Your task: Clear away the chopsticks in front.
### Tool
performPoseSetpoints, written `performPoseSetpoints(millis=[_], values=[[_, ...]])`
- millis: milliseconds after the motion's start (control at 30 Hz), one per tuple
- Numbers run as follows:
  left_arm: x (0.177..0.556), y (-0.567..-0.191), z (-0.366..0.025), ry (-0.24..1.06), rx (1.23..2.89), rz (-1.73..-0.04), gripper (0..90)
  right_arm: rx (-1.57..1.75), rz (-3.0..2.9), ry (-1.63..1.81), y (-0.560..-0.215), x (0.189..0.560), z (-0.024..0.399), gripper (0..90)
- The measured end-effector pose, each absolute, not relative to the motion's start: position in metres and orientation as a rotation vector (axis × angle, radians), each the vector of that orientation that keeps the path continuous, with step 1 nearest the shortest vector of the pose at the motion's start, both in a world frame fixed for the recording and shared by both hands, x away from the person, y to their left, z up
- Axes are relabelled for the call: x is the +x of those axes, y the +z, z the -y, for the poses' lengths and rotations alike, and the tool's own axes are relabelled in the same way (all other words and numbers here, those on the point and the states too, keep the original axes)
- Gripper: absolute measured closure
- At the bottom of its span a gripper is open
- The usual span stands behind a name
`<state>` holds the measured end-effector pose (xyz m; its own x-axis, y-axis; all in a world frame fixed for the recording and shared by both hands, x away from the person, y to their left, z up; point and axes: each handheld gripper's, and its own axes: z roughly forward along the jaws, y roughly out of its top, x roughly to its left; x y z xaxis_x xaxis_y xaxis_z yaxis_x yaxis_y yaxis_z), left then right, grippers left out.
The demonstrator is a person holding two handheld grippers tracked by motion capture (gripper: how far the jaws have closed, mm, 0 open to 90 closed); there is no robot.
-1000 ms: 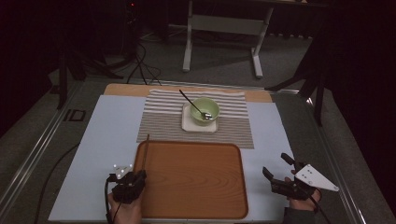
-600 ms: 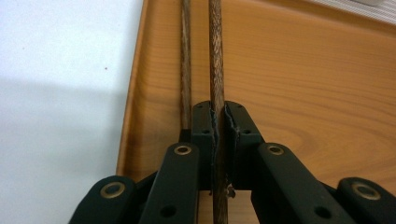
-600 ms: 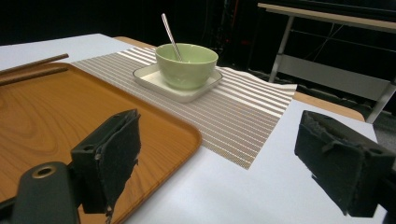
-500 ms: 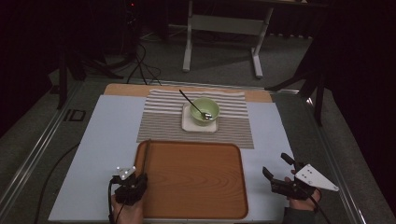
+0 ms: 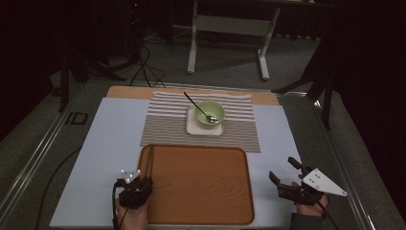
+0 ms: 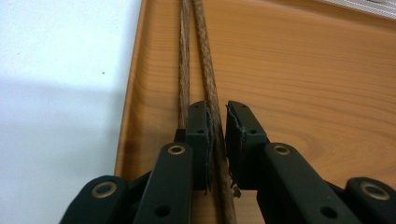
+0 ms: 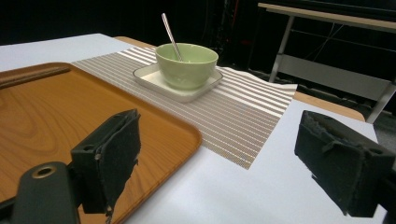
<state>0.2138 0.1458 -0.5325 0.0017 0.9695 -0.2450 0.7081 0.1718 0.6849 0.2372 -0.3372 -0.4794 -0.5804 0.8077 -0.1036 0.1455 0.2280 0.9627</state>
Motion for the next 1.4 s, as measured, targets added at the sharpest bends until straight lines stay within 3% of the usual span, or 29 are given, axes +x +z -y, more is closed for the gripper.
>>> performPoseSetpoints(millis=[567, 1067, 1400], values=[[0.218, -0.525, -0.145, 0.531, 1.645, -1.699, 74.9, 0.872, -1.885, 1.386, -0.479, 0.237, 0.338, 13.7], [0.227, -0.505, -0.151, 0.573, 1.606, -1.592, 62.0, 0.879, -1.882, 1.384, -0.479, 0.237, 0.339, 13.8], [0.237, -0.497, -0.151, 0.574, 1.599, -1.549, 58.9, 0.874, -1.885, 1.382, -0.479, 0.237, 0.338, 13.8]])
